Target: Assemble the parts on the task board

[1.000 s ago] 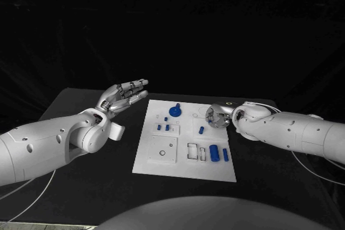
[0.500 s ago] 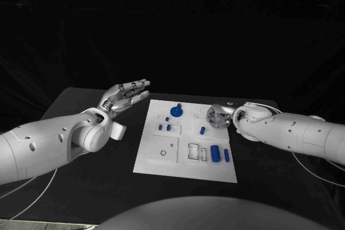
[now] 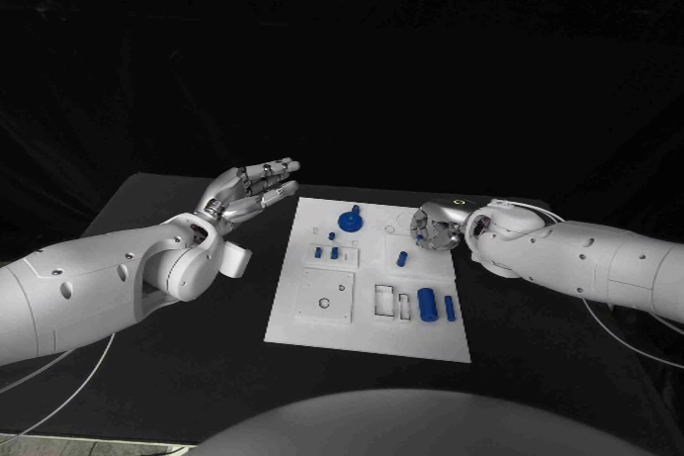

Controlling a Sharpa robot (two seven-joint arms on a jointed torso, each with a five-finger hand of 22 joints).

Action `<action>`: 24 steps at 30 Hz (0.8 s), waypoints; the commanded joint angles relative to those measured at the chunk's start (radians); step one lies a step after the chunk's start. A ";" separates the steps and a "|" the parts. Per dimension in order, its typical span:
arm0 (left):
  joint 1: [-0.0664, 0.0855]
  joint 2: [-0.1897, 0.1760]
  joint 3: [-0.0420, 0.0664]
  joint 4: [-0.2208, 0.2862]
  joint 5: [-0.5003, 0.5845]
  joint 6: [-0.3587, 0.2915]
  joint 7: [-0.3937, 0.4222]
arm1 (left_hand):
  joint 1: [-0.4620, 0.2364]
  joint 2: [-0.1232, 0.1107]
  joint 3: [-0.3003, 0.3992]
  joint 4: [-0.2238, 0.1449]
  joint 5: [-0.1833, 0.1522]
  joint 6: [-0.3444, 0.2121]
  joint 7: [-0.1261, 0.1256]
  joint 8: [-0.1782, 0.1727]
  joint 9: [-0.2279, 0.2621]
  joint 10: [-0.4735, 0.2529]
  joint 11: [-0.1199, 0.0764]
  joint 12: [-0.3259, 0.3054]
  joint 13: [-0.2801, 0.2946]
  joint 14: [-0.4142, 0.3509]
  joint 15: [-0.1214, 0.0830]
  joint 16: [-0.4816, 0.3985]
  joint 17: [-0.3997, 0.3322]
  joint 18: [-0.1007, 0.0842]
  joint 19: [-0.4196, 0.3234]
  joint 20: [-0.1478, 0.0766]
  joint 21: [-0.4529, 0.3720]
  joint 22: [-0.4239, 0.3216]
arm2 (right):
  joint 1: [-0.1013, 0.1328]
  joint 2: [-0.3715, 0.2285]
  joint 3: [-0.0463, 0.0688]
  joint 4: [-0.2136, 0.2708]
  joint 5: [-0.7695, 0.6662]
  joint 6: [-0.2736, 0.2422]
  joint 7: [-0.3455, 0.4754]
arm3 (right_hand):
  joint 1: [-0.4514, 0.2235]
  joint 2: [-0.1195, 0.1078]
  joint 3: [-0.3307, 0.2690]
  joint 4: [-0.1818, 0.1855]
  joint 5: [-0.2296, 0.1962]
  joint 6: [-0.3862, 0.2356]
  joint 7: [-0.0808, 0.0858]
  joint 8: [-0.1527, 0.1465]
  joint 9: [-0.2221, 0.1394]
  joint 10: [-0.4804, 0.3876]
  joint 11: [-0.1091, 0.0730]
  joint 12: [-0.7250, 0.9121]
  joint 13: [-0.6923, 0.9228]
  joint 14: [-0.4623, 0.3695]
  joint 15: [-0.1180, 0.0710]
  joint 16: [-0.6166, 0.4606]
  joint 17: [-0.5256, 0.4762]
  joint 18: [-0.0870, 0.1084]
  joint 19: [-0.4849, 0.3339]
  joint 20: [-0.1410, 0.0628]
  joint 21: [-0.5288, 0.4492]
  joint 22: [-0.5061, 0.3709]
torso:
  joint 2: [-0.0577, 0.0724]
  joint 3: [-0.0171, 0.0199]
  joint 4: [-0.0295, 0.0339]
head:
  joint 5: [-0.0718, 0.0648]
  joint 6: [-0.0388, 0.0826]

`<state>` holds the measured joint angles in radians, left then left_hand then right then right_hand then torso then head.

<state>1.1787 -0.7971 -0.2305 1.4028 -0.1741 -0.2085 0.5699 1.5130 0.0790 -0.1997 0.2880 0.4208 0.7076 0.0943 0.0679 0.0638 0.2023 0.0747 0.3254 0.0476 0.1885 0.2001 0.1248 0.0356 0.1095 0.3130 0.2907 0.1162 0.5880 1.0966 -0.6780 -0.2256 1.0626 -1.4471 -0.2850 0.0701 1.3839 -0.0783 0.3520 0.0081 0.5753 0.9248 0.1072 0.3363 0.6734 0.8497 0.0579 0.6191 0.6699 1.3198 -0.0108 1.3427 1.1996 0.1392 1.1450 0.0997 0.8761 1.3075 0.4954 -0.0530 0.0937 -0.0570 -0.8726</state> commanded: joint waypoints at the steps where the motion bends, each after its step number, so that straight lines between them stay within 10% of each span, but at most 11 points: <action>1: 0.000 0.003 0.001 0.001 0.002 0.024 0.001 | 0.014 -0.001 0.000 -0.005 0.008 0.008 0.002 0.004 0.001 0.004 0.000 0.004 0.002 0.003 0.003 0.006 0.002 -0.015 0.007 0.002 0.005 -0.001 | 0.018 -0.007 0.002 0.015 0.005 -0.008 -0.008 | 0.003 -0.002 -0.002 -0.005 0.001 0.000 0.006 0.005 0.004 0.005 -0.001 0.000 0.000 -0.007 0.001 -0.007 -0.001 0.000 -0.007 0.000 -0.005 0.082 | 0.001 0.0001 0.0004 | -0.001 0.000; 14: -0.001 0.005 0.001 -0.003 0.002 0.027 -0.007 | 0.015 0.000 0.000 -0.005 0.008 0.008 0.003 0.004 0.001 0.004 0.000 0.004 0.002 0.003 0.003 0.006 0.002 -0.015 0.006 0.002 0.005 -0.003 | 0.120 -0.084 0.003 0.179 0.007 0.023 -0.060 | -0.004 -0.003 -0.004 -0.003 -0.014 -0.002 0.006 0.004 0.012 0.008 0.000 -0.005 -0.004 -0.010 0.005 -0.013 -0.009 0.000 -0.011 0.002 -0.008 0.080 | 0.000 -0.0001 -0.0010 | 0.002 0.000; 24: -0.004 0.013 0.001 -0.009 0.002 0.027 -0.006 | 0.022 0.000 -0.001 -0.005 0.013 0.004 -0.001 0.003 0.000 0.003 0.002 0.003 0.001 -0.009 -0.004 0.001 0.000 -0.018 0.000 0.002 0.002 -0.017 | 0.181 -0.102 0.002 0.382 -0.013 0.149 -0.127 | 0.005 -0.005 0.004 -0.013 -0.022 -0.016 0.011 -0.012 0.013 0.014 0.001 -0.011 -0.010 -0.016 0.007 -0.023 -0.022 0.002 -0.022 0.005 -0.017 0.077 | 0.001 0.0003 0.0002 | 0.017 0.000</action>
<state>1.1753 -0.7876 -0.2306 1.3931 -0.1741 -0.1964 0.5567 1.5262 0.0797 -0.1997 0.2881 0.4309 0.7111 0.0978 0.0679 0.0636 0.2023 0.0747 0.3254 0.0484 0.1862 0.1978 0.1248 0.0363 0.1094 0.3129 0.2907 0.1162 0.5725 1.2763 -0.7848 -0.2225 1.4281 -1.4381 -0.2233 -0.0103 1.3837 -0.0785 0.3562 -0.0015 0.5595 0.9140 0.1139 0.3287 0.6866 0.8550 0.0599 0.6133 0.6615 1.3127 -0.0037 1.3240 1.1786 0.1391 1.1303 0.1073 0.8645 1.3077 0.4956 -0.0530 0.0926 -0.0456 -0.8726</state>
